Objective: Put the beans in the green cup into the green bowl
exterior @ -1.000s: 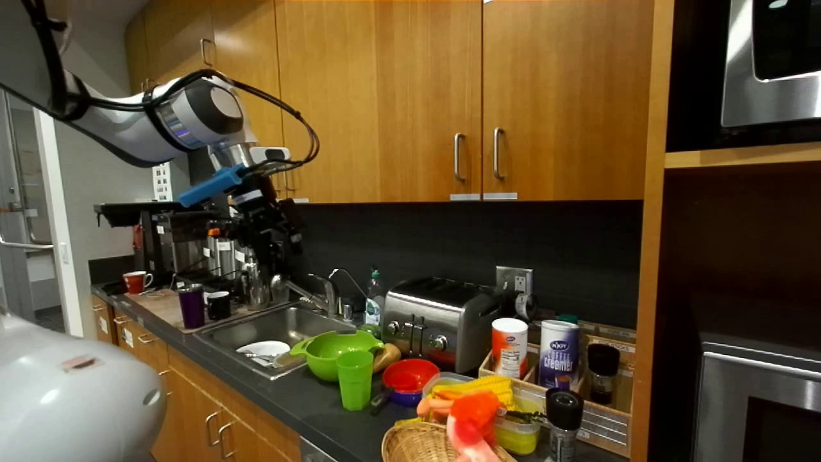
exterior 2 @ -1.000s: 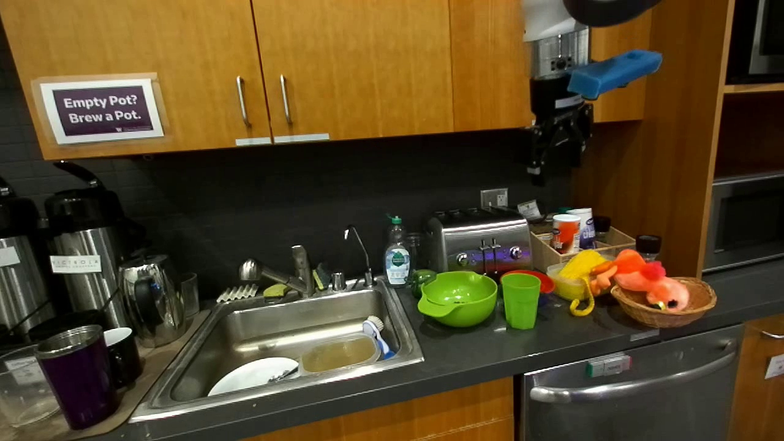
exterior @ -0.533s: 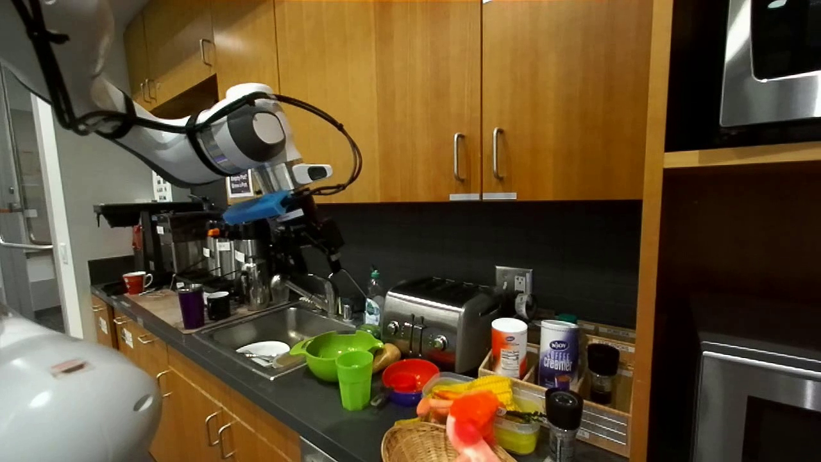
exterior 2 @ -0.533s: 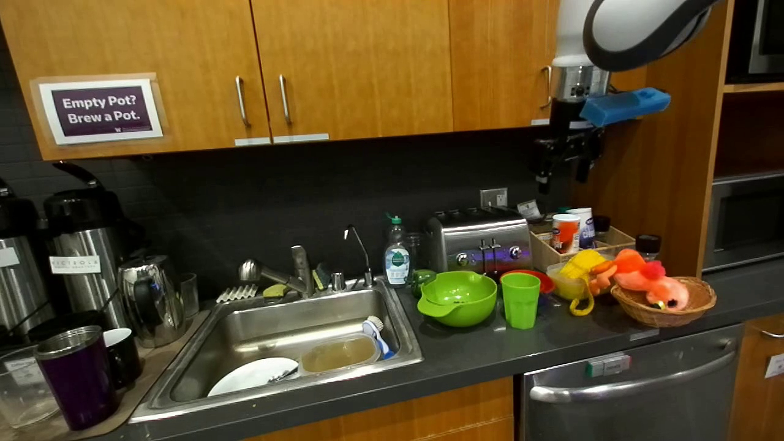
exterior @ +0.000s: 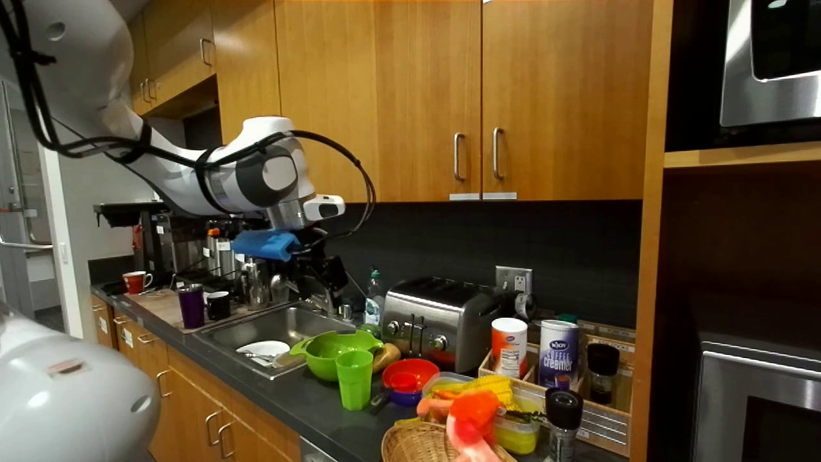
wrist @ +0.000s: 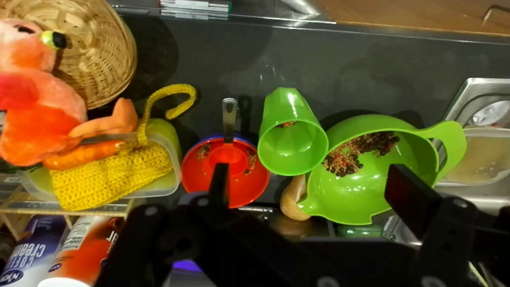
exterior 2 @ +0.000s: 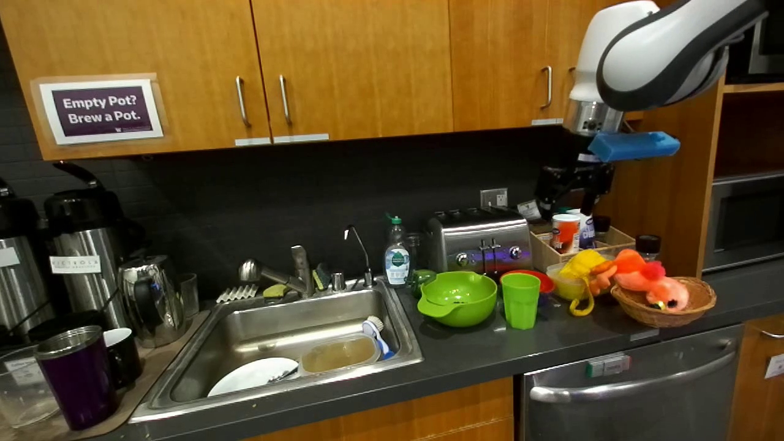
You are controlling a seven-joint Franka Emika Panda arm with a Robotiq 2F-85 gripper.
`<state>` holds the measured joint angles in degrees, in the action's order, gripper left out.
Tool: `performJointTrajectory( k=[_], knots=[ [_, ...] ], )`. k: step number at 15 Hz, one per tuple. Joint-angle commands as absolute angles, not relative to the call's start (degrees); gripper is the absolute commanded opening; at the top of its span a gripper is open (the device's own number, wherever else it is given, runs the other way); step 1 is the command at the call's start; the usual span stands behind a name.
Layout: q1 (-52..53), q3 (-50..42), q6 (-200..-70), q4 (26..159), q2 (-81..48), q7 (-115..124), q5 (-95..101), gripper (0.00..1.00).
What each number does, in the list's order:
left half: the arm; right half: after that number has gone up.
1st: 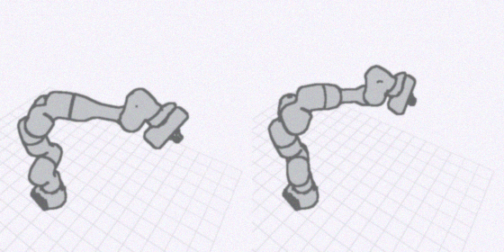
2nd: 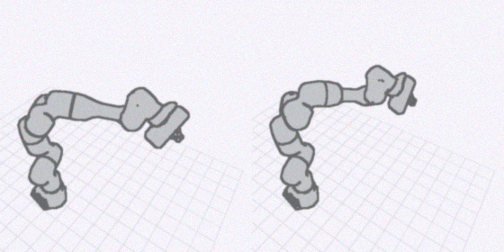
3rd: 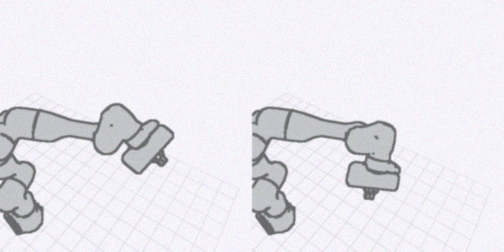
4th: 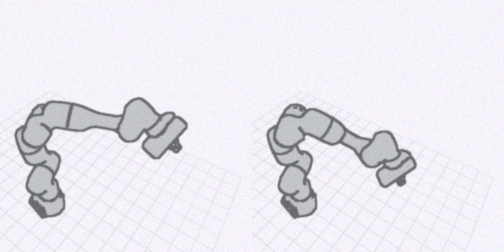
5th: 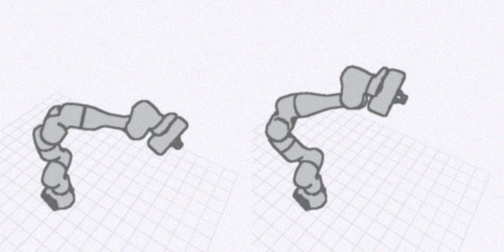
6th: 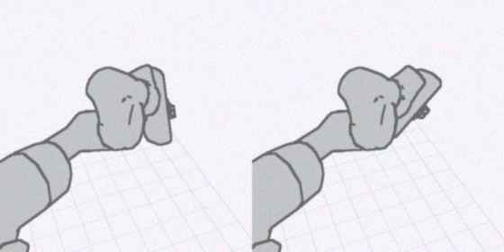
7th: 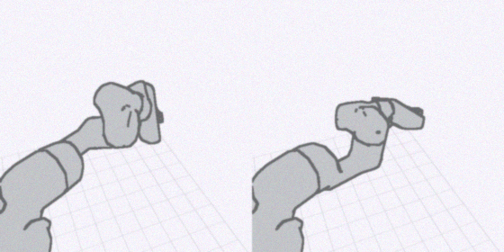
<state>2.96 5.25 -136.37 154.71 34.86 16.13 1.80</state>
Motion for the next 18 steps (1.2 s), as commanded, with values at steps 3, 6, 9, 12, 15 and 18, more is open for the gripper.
performJointTrajectory(
  k=[3,6,9,12,15,18],
  knots=[
    [5.40,5.33,-143.11,160.60,34.09,14.14,-4.92,1.00],
    [6.47,5.57,-143.70,159.36,31.66,13.71,-6.89,1.00],
    [6.71,6.81,-141.59,159.06,31.76,14.70,-6.59,1.00],
    [6.08,6.63,-141.71,158.97,31.83,14.43,-5.94,1.00],
    [6.11,6.72,-141.64,158.95,31.83,14.44,-5.93,1.00],
    [6.11,6.72,-141.62,158.95,31.82,14.44,-5.92,1.00]
  ],
)
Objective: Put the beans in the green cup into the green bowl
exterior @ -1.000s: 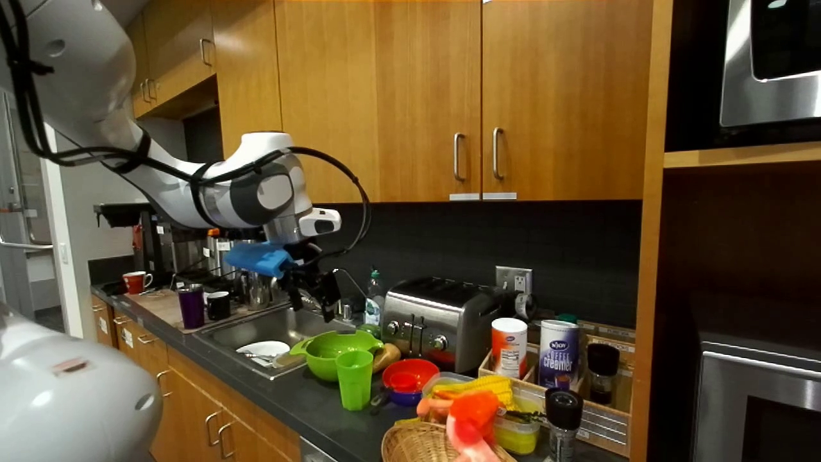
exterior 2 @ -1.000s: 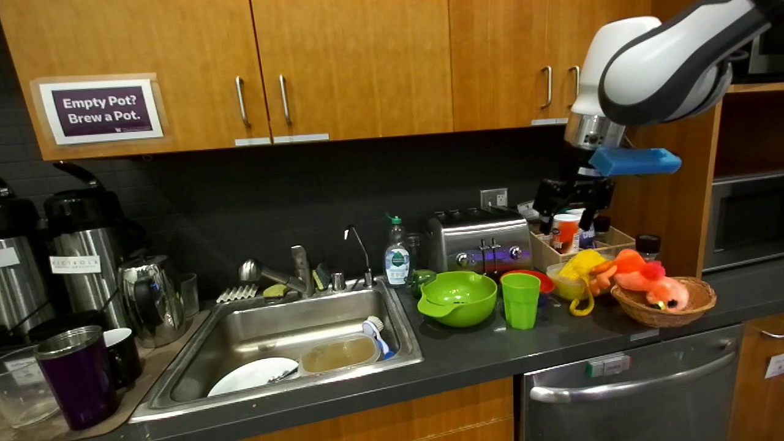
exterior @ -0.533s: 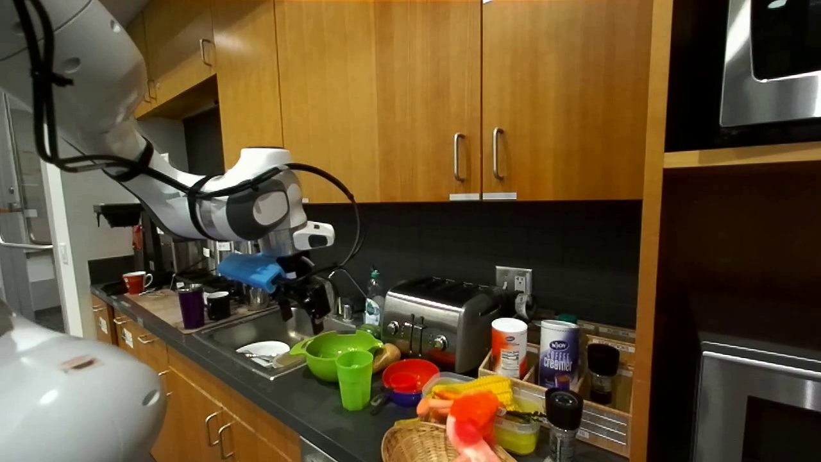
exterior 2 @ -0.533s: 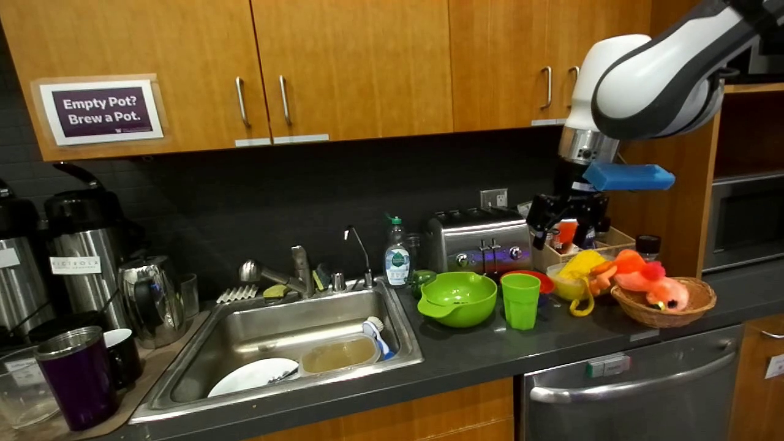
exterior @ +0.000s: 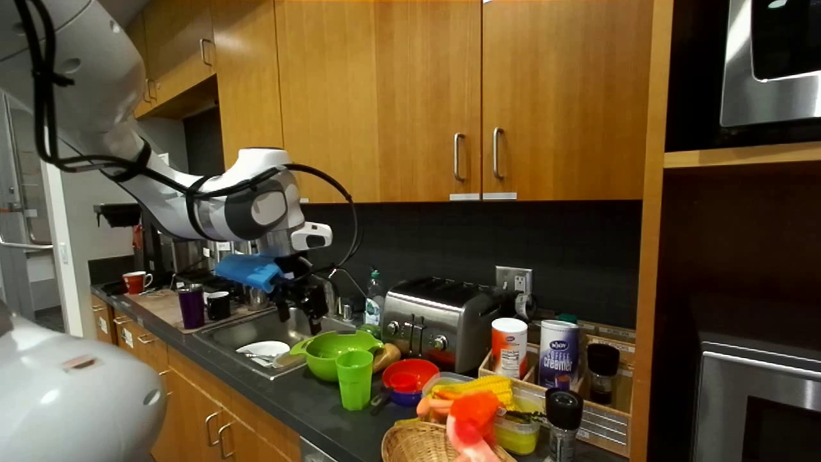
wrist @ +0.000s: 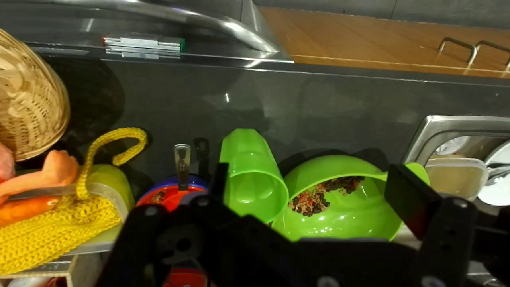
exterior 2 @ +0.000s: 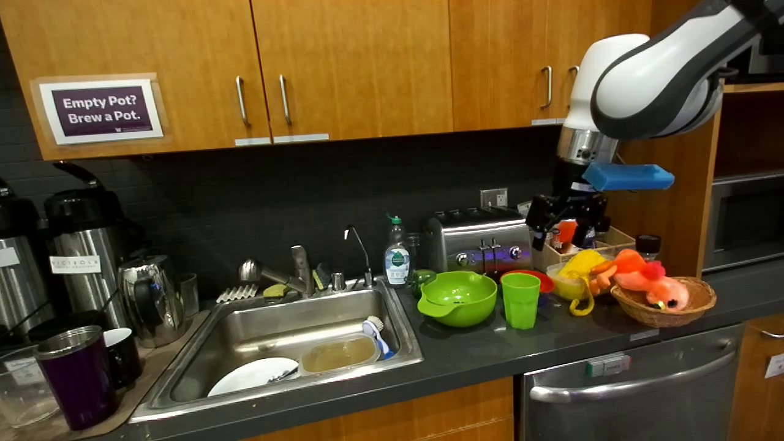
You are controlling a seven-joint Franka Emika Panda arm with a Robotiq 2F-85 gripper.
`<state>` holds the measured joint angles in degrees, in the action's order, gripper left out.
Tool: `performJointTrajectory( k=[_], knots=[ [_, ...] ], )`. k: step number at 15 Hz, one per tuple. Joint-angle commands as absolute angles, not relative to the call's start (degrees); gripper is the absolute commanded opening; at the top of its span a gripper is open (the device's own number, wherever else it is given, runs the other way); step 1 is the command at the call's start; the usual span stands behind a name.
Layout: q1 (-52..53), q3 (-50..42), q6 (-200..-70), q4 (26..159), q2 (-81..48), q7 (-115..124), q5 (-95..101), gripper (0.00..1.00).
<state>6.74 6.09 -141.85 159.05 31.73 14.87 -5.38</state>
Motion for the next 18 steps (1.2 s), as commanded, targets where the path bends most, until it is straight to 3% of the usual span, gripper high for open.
performJointTrajectory(
  k=[1,11,18],
  knots=[
    [6.11,6.72,-141.62,158.95,31.82,14.44,-5.92,1.00],
    [5.47,1.51,-130.21,152.43,31.23,8.99,-7.96,1.00],
    [6.81,-3.02,-129.20,149.69,26.61,0.12,-14.68,1.00]
  ],
)
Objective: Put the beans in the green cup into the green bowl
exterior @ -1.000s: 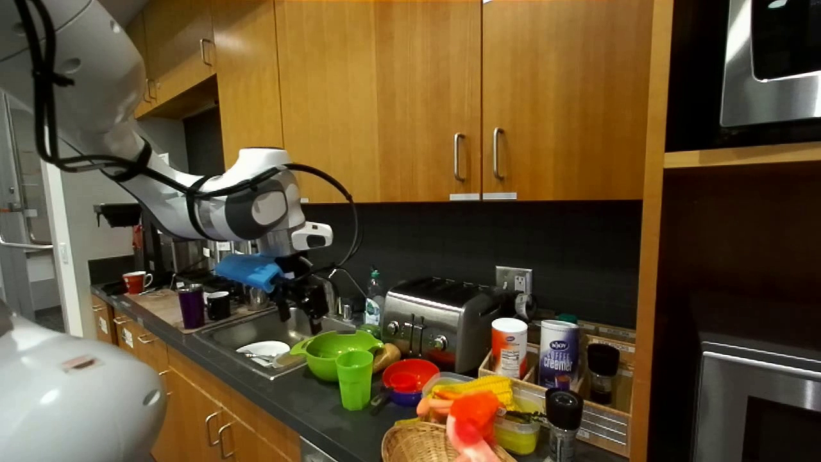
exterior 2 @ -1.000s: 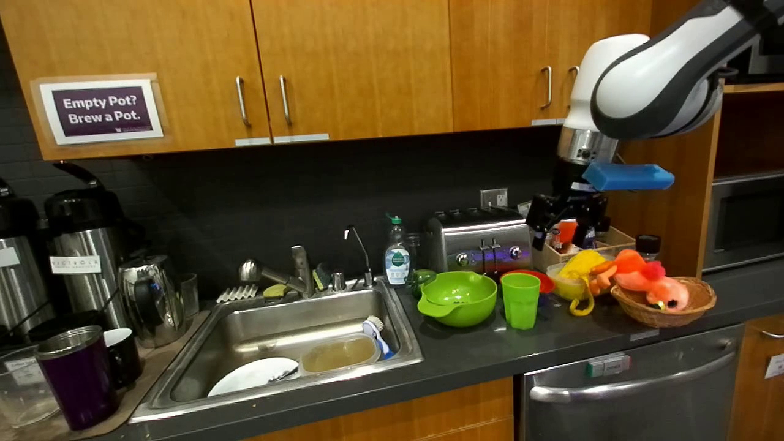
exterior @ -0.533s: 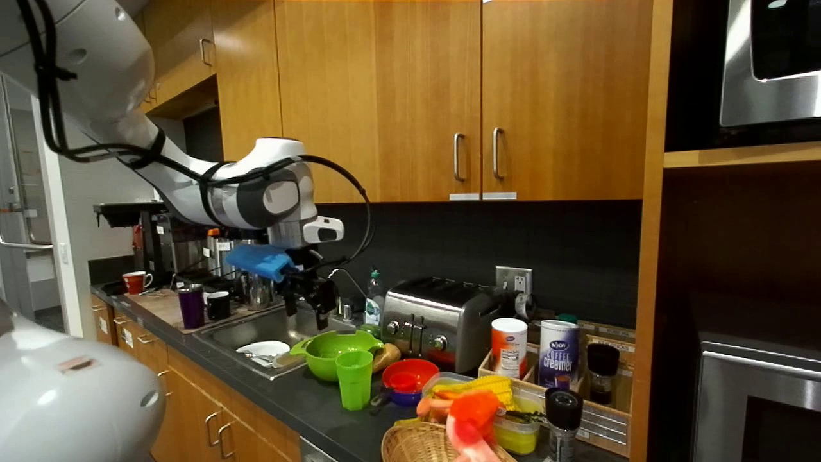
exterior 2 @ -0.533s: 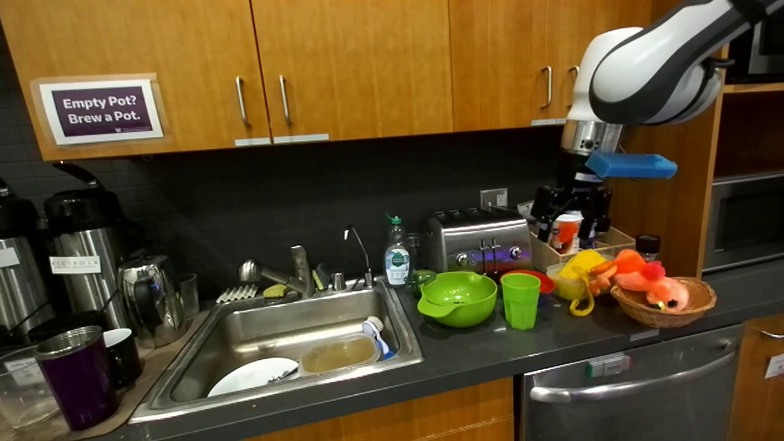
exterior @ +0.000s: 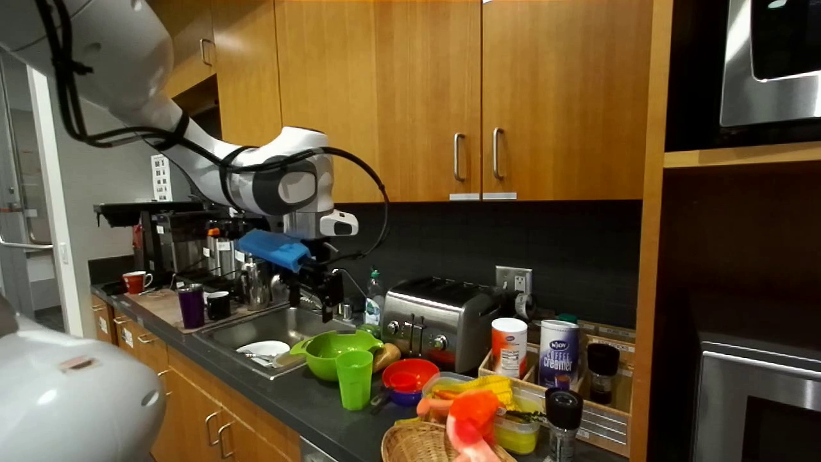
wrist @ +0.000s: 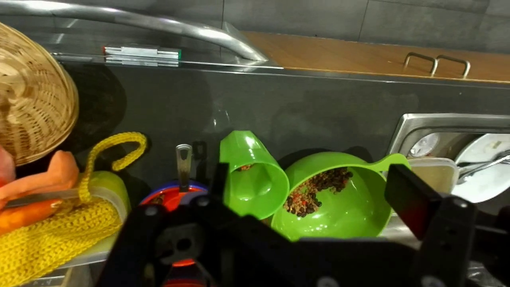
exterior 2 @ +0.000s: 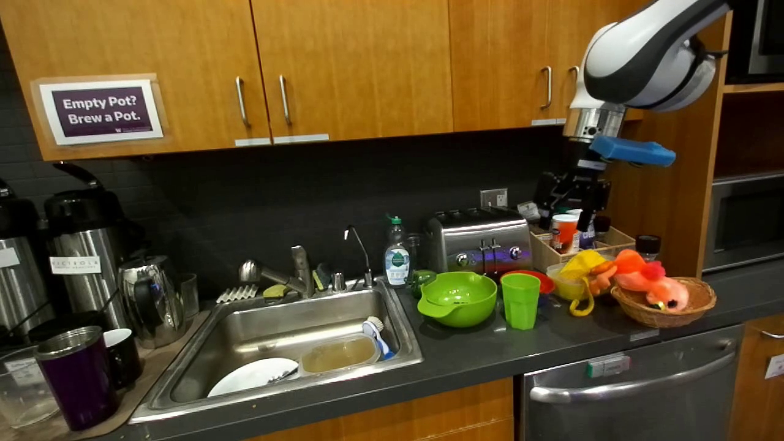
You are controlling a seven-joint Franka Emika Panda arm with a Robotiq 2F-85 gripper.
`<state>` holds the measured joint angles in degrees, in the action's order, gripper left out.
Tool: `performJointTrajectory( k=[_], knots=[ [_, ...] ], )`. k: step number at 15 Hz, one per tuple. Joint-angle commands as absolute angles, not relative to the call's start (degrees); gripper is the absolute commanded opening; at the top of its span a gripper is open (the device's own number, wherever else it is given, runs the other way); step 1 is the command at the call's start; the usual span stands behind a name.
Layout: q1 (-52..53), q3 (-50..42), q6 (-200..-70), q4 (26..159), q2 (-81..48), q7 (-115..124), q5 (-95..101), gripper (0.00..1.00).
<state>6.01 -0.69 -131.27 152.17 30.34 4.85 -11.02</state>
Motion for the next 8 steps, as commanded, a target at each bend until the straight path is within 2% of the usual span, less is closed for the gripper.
performJointTrajectory(
  k=[1,4,8],
  knots=[
    [6.50,-3.50,-128.68,149.20,25.61,-1.14,-15.29,1.00],
    [5.63,-4.54,-127.21,147.44,22.70,-4.05,-16.18,1.00],
    [4.63,-4.19,-132.32,146.45,18.97,-4.74,-16.12,1.00]
  ],
)
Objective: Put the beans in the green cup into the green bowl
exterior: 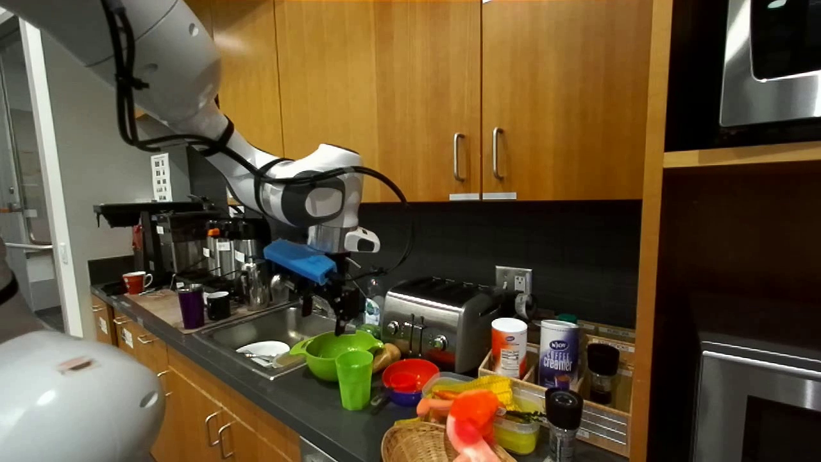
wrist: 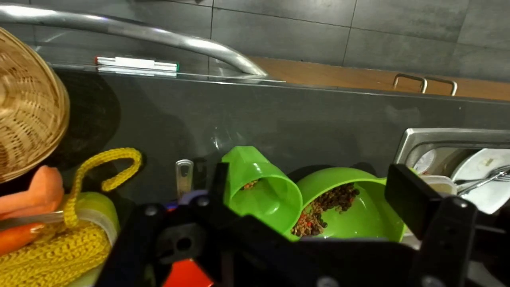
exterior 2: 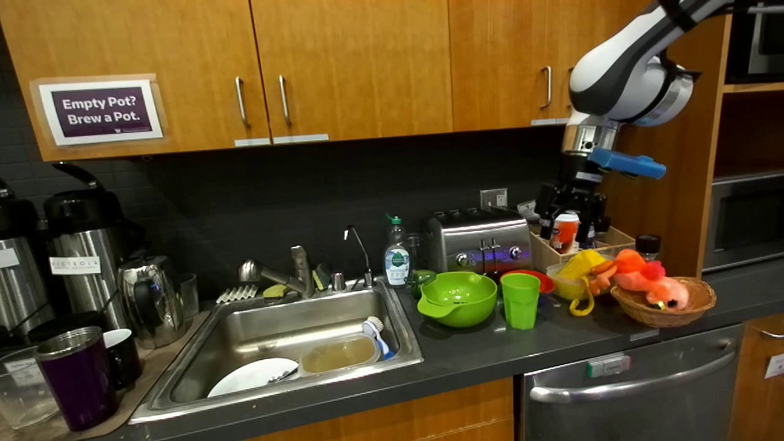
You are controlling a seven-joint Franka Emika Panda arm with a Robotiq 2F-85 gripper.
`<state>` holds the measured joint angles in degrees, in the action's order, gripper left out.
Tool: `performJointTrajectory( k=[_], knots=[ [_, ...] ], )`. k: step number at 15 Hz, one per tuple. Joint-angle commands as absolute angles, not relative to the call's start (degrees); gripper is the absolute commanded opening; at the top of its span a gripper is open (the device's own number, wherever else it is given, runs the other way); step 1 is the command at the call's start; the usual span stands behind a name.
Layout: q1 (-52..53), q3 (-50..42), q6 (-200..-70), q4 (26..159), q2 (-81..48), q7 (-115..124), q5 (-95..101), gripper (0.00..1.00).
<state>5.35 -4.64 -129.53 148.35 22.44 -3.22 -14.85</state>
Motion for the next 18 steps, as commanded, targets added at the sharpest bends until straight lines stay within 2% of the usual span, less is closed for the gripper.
performJointTrajectory(
  k=[1,12,18],
  knots=[
    [4.66,-4.11,-134.39,146.46,18.12,-4.88,-16.51,1.00],
    [6.23,-1.82,-153.32,147.81,9.28,-5.03,-20.74,1.00],
    [4.69,-1.10,-153.70,148.06,8.42,-3.29,-17.68,1.00]
  ],
)
